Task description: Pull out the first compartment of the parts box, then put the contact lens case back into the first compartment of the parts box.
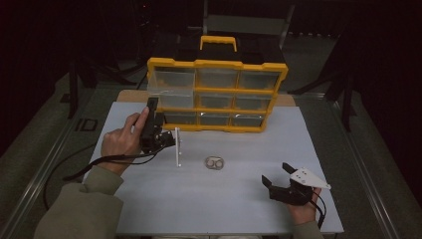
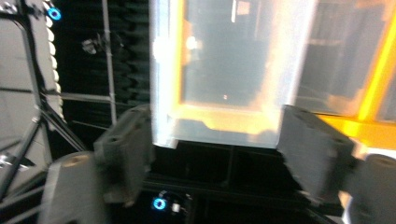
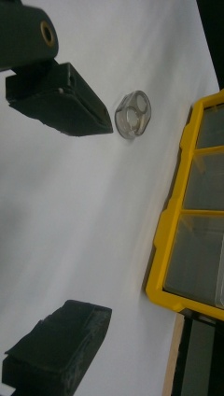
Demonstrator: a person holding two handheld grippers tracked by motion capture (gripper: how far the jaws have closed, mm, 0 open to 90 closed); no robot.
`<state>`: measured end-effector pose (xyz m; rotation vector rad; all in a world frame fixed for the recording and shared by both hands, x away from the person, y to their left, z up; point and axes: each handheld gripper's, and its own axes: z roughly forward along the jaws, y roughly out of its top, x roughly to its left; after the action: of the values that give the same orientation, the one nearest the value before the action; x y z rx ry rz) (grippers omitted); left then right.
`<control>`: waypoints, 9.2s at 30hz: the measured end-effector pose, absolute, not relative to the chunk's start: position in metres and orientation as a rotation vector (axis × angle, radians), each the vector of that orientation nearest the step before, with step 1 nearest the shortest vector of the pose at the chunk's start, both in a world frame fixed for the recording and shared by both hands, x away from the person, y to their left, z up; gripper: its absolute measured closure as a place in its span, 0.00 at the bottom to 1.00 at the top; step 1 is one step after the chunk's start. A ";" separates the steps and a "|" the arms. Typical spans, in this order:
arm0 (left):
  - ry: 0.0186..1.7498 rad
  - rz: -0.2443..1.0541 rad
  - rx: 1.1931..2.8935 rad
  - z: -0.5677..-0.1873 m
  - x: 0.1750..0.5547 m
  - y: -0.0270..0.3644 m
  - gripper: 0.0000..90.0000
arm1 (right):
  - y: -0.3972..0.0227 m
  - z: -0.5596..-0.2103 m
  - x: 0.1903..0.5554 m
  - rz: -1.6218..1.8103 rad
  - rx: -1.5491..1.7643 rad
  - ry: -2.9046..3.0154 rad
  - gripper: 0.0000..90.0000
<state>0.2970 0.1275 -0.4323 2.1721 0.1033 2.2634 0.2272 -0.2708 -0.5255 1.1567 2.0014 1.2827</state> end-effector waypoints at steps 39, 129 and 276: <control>0.628 1.331 2.322 -0.511 0.280 0.131 0.00 | -0.271 -0.526 0.227 1.282 1.150 1.999 0.12; 0.869 0.486 1.787 -0.514 0.273 0.227 0.00 | -0.152 -0.434 0.354 0.919 0.634 2.642 0.08; 0.847 0.452 1.838 -0.519 0.273 0.221 0.00 | -0.101 -0.518 0.380 0.554 0.846 3.011 0.55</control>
<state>0.2730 0.2205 -0.5189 1.8379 0.8474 0.4525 0.3803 -0.1006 -0.5184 0.8456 3.0107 0.5536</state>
